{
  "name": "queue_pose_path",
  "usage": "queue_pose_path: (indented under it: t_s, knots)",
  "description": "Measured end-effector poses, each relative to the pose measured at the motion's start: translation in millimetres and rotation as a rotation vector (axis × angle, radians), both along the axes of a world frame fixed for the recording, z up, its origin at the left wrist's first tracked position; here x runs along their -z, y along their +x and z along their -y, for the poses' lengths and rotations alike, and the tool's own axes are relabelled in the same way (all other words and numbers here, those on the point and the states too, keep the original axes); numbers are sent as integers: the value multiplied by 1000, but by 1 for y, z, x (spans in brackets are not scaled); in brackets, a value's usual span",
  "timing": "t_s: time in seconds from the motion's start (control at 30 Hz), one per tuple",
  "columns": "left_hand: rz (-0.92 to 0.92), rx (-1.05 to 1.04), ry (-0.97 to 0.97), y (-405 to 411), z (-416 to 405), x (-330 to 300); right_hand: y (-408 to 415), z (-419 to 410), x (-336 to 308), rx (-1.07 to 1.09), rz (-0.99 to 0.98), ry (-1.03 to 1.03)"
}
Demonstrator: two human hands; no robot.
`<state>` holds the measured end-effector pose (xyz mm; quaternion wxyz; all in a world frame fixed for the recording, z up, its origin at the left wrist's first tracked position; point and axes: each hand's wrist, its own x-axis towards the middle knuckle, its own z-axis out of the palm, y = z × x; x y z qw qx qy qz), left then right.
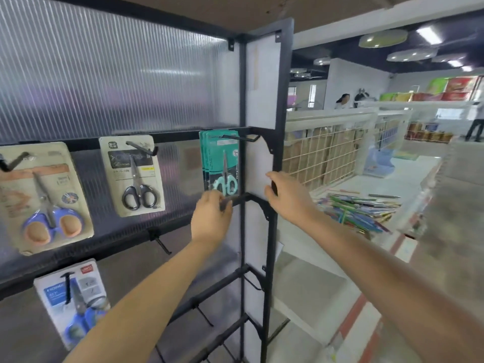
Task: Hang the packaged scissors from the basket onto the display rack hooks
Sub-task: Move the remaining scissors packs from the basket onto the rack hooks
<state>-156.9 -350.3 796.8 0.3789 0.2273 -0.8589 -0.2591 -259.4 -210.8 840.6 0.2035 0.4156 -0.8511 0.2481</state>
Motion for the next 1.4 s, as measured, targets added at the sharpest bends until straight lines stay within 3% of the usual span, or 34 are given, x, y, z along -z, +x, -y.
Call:
queue_pose_path:
  t_s: [0.2, 0.33, 0.63, 0.73, 1.0, 1.1, 1.3, 1.4]
  knots:
    - [204, 162, -212, 13, -64, 19, 30, -63, 42, 102, 43, 126]
    - [222, 317, -289, 17, -114, 41, 60, -119, 68, 230, 43, 238]
    - [256, 712, -338, 71, -199, 107, 167, -237, 139, 626, 236, 189]
    - [207, 825, -446, 110, -204, 132, 220, -247, 174, 765, 341, 152]
    - [463, 1018, -403, 197, -207, 223, 359, -247, 270, 911, 622, 172]
    - [598, 1079, -478, 219, -210, 255, 382, -254, 299, 972, 682, 184]
    - [590, 1156, -604, 231, -216, 308, 401, -267, 357, 1010, 819, 229]
    - [744, 1158, -559, 227, -218, 342, 399, -279, 391, 1004, 852, 246]
